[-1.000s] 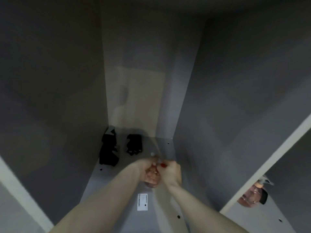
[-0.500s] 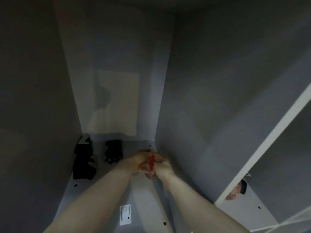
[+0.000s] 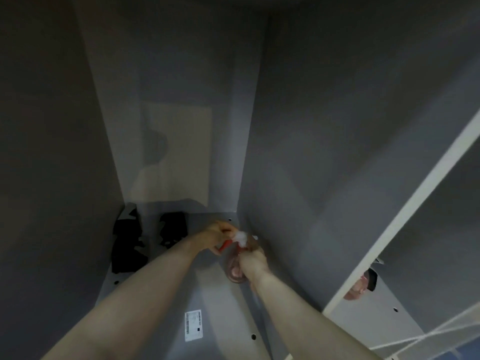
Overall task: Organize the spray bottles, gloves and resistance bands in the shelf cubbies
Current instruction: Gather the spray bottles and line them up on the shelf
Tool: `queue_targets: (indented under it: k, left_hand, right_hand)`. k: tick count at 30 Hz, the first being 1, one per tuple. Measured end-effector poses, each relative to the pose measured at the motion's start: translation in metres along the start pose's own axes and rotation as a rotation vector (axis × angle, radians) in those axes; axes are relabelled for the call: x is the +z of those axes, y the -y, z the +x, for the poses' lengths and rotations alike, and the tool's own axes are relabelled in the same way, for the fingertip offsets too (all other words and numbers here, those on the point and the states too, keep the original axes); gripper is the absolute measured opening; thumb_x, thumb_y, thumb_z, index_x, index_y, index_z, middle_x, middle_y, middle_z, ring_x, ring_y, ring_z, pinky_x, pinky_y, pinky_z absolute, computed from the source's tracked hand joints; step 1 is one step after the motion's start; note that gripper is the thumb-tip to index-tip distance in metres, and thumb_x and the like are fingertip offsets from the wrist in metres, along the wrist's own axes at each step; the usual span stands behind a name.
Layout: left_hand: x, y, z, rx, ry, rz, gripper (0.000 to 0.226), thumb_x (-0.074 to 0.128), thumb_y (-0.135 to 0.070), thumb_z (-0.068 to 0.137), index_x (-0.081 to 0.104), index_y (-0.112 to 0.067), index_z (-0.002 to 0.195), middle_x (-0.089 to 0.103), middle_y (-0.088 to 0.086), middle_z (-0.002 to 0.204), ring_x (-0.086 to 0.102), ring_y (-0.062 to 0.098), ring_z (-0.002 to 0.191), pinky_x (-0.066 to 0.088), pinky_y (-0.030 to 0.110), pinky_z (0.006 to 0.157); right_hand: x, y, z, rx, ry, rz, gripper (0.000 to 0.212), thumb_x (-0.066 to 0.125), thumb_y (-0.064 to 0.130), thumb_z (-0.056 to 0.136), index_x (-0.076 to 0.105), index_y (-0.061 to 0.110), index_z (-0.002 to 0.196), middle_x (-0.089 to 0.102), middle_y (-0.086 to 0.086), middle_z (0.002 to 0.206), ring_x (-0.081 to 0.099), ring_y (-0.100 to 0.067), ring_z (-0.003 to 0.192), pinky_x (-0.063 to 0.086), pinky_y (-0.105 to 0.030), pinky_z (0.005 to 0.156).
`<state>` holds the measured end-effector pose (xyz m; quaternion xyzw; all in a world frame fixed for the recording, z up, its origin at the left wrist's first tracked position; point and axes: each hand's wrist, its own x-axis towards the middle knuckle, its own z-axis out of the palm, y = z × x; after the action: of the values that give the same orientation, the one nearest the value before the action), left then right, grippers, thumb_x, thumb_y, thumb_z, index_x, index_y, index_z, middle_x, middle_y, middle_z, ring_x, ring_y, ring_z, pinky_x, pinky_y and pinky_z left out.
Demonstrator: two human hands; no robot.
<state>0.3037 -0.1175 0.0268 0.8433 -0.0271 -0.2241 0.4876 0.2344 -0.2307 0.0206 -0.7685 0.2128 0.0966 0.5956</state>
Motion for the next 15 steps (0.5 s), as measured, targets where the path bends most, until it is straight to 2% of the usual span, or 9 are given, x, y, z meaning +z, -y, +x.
queue_targets:
  k: [2,3,5,6,7,8,10,13,15]
  left_hand:
    - [0.004,0.001,-0.003,0.058,-0.103,0.095,0.021,0.051,-0.005,0.095,0.059,-0.005,0.114,0.058,0.007,0.085,0.055,-0.003,0.056,0.045,0.012,0.048]
    - [0.008,0.002,-0.006,0.109,-0.165,0.139,0.024,0.053,-0.002,0.093,0.059,0.002,0.116,0.059,0.011,0.091,0.054,-0.006,0.052,0.042,0.006,0.048]
    - [0.013,0.003,-0.017,0.198,-0.236,0.177,0.038,0.059,-0.001,0.089,0.053,0.007,0.126,0.06,0.021,0.115,0.059,-0.014,0.069,0.042,0.0,0.062]
    - [0.014,0.004,-0.025,0.212,-0.254,0.227,0.044,0.061,-0.007,0.089,0.05,0.001,0.132,0.057,0.017,0.129,0.062,-0.005,0.093,0.042,0.002,0.074]
    - [0.015,0.002,-0.035,0.21,-0.277,0.306,0.048,0.061,-0.016,0.09,0.048,-0.007,0.136,0.051,0.012,0.139,0.057,0.008,0.114,0.042,0.011,0.089]
    - [0.015,0.002,-0.043,0.195,-0.306,0.372,0.05,0.06,-0.024,0.091,0.046,-0.015,0.138,0.048,0.008,0.143,0.051,0.017,0.125,0.041,0.022,0.099]
    - [0.018,-0.003,-0.063,0.192,-0.358,0.413,0.048,0.058,-0.031,0.09,0.047,-0.022,0.136,0.05,0.005,0.141,0.052,0.024,0.126,0.044,0.033,0.1]
    - [0.03,-0.012,-0.101,0.244,-0.351,0.432,0.032,0.058,-0.036,0.086,0.06,-0.032,0.118,0.065,0.0,0.124,0.062,0.021,0.112,0.051,0.036,0.09]
    - [0.042,-0.016,-0.127,0.23,-0.334,0.514,0.027,0.057,-0.037,0.086,0.061,-0.033,0.112,0.066,-0.001,0.118,0.062,0.021,0.111,0.05,0.034,0.089]
  right_hand:
    - [-0.003,-0.002,-0.007,-0.007,-0.001,-0.013,0.033,0.047,0.019,0.095,0.051,0.006,0.125,0.06,-0.013,0.118,0.057,-0.025,0.097,0.046,-0.029,0.079]
    - [-0.004,-0.003,-0.01,-0.015,0.012,-0.018,0.033,0.047,0.019,0.095,0.051,0.007,0.125,0.059,-0.011,0.114,0.054,-0.021,0.093,0.045,-0.028,0.077]
    - [-0.005,-0.005,-0.017,-0.044,0.045,0.005,0.035,0.048,0.015,0.094,0.05,0.01,0.129,0.059,-0.009,0.112,0.053,-0.019,0.092,0.046,-0.029,0.077]
    - [-0.004,-0.007,-0.022,-0.075,0.06,0.019,0.038,0.048,0.011,0.093,0.049,0.014,0.131,0.059,-0.009,0.116,0.055,-0.02,0.094,0.047,-0.029,0.078]
    - [-0.004,-0.008,-0.029,-0.112,0.057,0.041,0.044,0.047,0.006,0.092,0.047,0.017,0.134,0.059,-0.009,0.12,0.056,-0.021,0.097,0.048,-0.025,0.076]
    - [-0.005,-0.01,-0.037,-0.144,0.06,0.073,0.048,0.047,0.0,0.09,0.045,0.019,0.135,0.058,-0.008,0.121,0.057,-0.02,0.098,0.048,-0.017,0.072]
    - [-0.01,-0.014,-0.058,-0.185,0.132,0.151,0.059,0.049,-0.006,0.087,0.038,0.017,0.141,0.055,-0.008,0.124,0.053,-0.017,0.102,0.046,-0.009,0.07]
    - [-0.029,-0.03,-0.087,-0.261,0.256,0.122,0.081,0.064,0.009,0.072,0.031,0.021,0.145,0.049,-0.011,0.138,0.053,-0.021,0.118,0.045,-0.031,0.102]
    - [-0.053,-0.041,-0.108,-0.291,0.355,0.045,0.086,0.067,0.018,0.067,0.031,0.022,0.145,0.051,-0.014,0.137,0.056,-0.024,0.121,0.042,-0.035,0.107]
